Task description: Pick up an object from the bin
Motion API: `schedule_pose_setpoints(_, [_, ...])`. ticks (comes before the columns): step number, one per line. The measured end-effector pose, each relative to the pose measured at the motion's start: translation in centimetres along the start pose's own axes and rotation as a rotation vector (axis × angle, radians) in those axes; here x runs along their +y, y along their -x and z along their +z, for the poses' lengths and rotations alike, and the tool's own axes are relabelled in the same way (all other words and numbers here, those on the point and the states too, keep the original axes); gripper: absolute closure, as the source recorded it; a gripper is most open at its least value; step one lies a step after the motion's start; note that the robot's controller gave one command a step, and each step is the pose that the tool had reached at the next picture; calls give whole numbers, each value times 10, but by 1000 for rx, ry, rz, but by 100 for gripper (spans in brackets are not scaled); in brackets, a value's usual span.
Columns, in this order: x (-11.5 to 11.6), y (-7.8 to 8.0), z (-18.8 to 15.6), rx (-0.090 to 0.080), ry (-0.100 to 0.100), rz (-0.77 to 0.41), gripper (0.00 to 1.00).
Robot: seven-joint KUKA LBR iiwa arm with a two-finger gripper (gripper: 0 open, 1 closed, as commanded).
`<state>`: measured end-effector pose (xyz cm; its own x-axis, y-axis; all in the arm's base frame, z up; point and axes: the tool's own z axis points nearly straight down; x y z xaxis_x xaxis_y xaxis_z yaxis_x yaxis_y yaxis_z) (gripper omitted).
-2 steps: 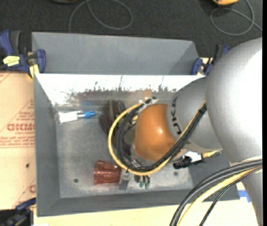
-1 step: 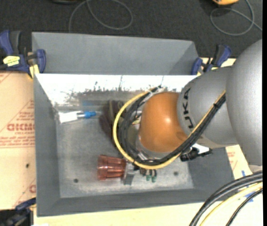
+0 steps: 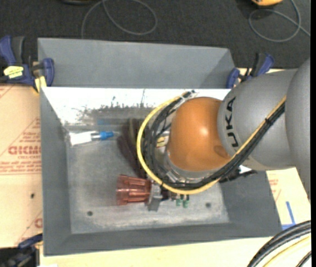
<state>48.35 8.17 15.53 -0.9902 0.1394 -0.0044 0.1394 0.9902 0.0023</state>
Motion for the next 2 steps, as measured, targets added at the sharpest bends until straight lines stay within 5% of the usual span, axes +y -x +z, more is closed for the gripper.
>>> schedule_pose_setpoints(1, [1,-4,-25,14,-3,0,100])
schedule_pose_setpoints(2, [-4,9,-125,-2,0,7,100])
